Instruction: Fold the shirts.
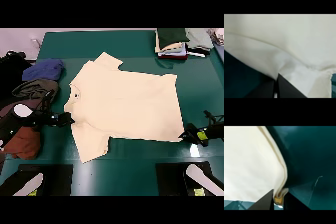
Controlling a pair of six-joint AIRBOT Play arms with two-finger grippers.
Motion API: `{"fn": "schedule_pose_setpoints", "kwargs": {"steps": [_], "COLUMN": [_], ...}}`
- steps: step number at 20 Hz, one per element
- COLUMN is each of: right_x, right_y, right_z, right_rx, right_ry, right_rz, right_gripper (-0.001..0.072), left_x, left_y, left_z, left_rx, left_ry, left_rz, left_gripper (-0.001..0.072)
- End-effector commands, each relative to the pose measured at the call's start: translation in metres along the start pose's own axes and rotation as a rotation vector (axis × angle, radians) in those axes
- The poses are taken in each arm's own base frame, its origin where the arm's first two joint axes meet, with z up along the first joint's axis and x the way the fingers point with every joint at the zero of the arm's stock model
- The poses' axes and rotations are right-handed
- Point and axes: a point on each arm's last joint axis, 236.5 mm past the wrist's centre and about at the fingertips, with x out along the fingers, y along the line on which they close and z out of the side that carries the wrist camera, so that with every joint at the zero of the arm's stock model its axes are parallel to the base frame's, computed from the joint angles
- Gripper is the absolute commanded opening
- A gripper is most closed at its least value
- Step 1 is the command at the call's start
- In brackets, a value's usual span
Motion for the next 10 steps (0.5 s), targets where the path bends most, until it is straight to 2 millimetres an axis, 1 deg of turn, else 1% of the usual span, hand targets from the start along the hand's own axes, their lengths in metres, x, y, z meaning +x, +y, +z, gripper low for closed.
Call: {"fn": "schedule_pose_setpoints", "kwargs": {"steps": [1, 2, 3, 4, 5, 6, 7, 8, 9, 10], "right_x": [0.004, -0.004, -0.016, -0.036, -0.062, -0.093, -0.133, -0.173, -0.219, -0.263], "right_y": [0.015, 0.023, 0.034, 0.049, 0.069, 0.091, 0.118, 0.144, 0.173, 0.196], "right_z": [0.012, 0.016, 0.02, 0.026, 0.033, 0.039, 0.043, 0.042, 0.036, 0.025], "right_rx": [-0.111, -0.162, -0.21, -0.271, -0.34, -0.409, -0.489, -0.56, -0.625, -0.679], "right_ry": [-0.064, -0.103, -0.145, -0.206, -0.285, -0.375, -0.493, -0.607, -0.738, -0.859], "right_rz": [-0.017, -0.024, -0.026, -0.027, -0.026, -0.023, -0.016, -0.005, 0.015, 0.035], "right_gripper": [0.0017, 0.0016, 0.0016, 0.0016, 0.0016, 0.0016, 0.0016, 0.0015, 0.0015, 0.0015], "left_x": [-0.001, -0.003, -0.009, -0.018, -0.037, -0.065, -0.101, -0.148, -0.196, -0.253], "left_y": [-0.01, -0.015, -0.021, -0.031, -0.048, -0.071, -0.098, -0.132, -0.165, -0.201], "left_z": [0.003, 0.007, 0.014, 0.026, 0.044, 0.068, 0.09, 0.11, 0.122, 0.127], "left_rx": [-0.027, -0.029, -0.014, 0.012, 0.058, 0.119, 0.185, 0.265, 0.342, 0.418], "left_ry": [-0.01, -0.021, -0.033, -0.056, -0.11, -0.201, -0.305, -0.427, -0.542, -0.669], "left_rz": [-0.039, -0.054, -0.062, -0.074, -0.091, -0.113, -0.138, -0.168, -0.197, -0.231], "left_gripper": [0.0025, 0.0024, 0.0024, 0.0024, 0.0024, 0.0024, 0.0023, 0.0024, 0.0024, 0.0024]}}
